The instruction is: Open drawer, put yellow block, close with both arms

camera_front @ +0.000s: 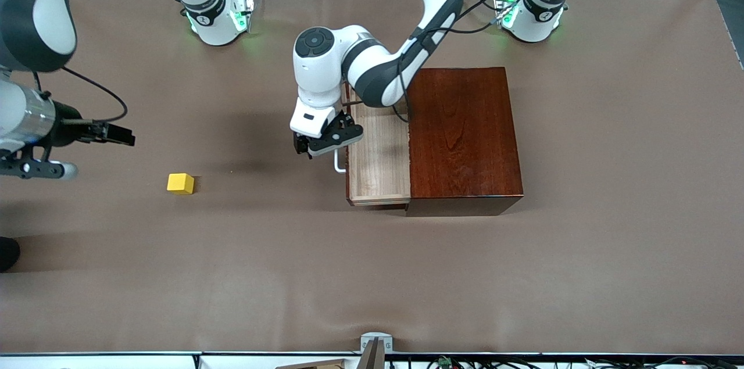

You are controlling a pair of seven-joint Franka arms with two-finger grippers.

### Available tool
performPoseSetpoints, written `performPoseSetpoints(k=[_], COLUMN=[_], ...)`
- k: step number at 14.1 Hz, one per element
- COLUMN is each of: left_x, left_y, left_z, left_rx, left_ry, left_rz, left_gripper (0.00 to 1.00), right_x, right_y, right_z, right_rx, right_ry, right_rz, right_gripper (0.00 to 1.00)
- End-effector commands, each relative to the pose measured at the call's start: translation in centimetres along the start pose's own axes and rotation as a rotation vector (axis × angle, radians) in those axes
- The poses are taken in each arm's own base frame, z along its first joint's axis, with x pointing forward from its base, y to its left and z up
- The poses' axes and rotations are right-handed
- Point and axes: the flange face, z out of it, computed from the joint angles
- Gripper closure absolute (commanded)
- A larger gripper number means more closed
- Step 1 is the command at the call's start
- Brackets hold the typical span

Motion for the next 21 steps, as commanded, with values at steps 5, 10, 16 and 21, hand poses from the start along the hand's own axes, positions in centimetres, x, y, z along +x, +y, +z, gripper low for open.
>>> performPoseSetpoints(k=[5, 10, 16, 21], left_x=[6.0, 15.1, 28.4, 35.0], left_y=[-2.0, -9.3, -21.9, -31.2], left_z=[-13.5, -23.7, -32.8, -36.0], left_rx=[-0.008, 0.102, 0.125, 0.157], left_ry=[0.02, -0.008, -0.045, -0.087], left_rz=[0.004, 0.031, 0.204, 0.291], left_gripper=[0.0, 0.0, 0.0, 0.0], right_x=[2.3, 3.5, 5.6, 6.5], right_y=[0.3, 1.8, 3.0, 2.0], right_z=[6.4, 14.5, 21.4, 26.3], right_rx=[0.002, 0.007, 0.008, 0.0], right_ry=[-0.028, -0.002, -0.026, -0.046], right_rz=[0.021, 0.049, 0.069, 0.037], right_gripper=[0.0, 0.0, 0.0, 0.0])
